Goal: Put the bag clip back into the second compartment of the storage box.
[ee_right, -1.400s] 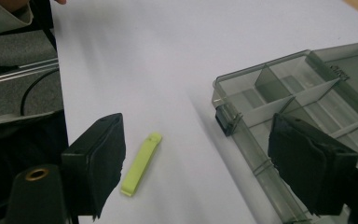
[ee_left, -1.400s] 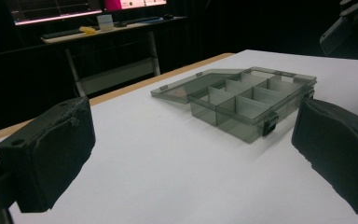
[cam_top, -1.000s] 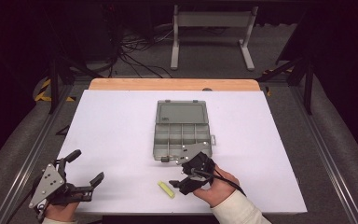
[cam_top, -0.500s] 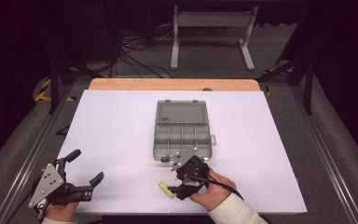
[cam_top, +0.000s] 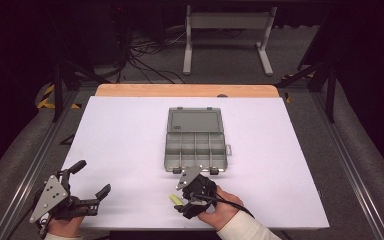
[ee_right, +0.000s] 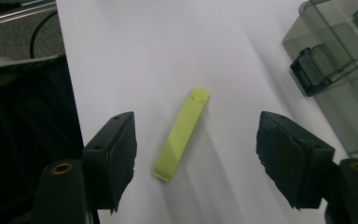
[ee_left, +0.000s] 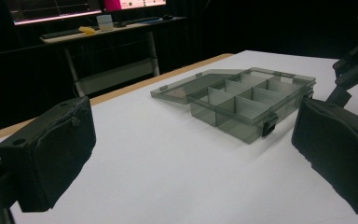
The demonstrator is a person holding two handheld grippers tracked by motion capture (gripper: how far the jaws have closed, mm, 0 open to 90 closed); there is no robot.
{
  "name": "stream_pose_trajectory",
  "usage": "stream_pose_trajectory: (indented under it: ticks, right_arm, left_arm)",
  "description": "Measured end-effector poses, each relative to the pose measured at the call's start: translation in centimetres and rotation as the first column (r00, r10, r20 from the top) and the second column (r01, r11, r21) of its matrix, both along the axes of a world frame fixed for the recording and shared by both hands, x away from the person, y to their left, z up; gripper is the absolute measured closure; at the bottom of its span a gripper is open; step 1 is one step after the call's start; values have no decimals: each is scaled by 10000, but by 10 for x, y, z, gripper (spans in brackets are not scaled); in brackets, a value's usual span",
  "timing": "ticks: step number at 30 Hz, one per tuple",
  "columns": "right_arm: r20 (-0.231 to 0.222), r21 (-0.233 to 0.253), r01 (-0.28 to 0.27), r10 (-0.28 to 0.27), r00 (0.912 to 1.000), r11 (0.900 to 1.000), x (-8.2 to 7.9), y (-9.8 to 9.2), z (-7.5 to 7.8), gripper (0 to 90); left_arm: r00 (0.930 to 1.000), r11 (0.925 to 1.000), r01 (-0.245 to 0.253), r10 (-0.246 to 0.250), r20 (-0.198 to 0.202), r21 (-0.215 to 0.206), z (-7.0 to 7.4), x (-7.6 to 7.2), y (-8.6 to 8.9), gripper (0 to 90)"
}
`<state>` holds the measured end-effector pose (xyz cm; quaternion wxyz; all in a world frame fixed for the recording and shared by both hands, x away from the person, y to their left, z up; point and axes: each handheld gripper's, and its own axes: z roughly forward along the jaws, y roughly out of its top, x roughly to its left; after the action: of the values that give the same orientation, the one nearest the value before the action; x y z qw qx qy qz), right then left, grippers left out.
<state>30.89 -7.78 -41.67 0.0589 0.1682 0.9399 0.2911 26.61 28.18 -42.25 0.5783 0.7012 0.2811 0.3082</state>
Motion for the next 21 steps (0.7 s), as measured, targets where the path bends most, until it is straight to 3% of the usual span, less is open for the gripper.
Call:
stream_pose_trajectory:
  ticks: [9,21]
  right_arm:
    - [-52,-71,-1,1,10000,10000,-2,6,-10,396]
    - [-405,-354,405,-420,9983,9986,-1,14,-20,571]
  left_arm:
    - [10000,10000,20,-20,1,4,0,0,0,4]
    - [10000,10000,-34,34,62,9,0,0,1,2]
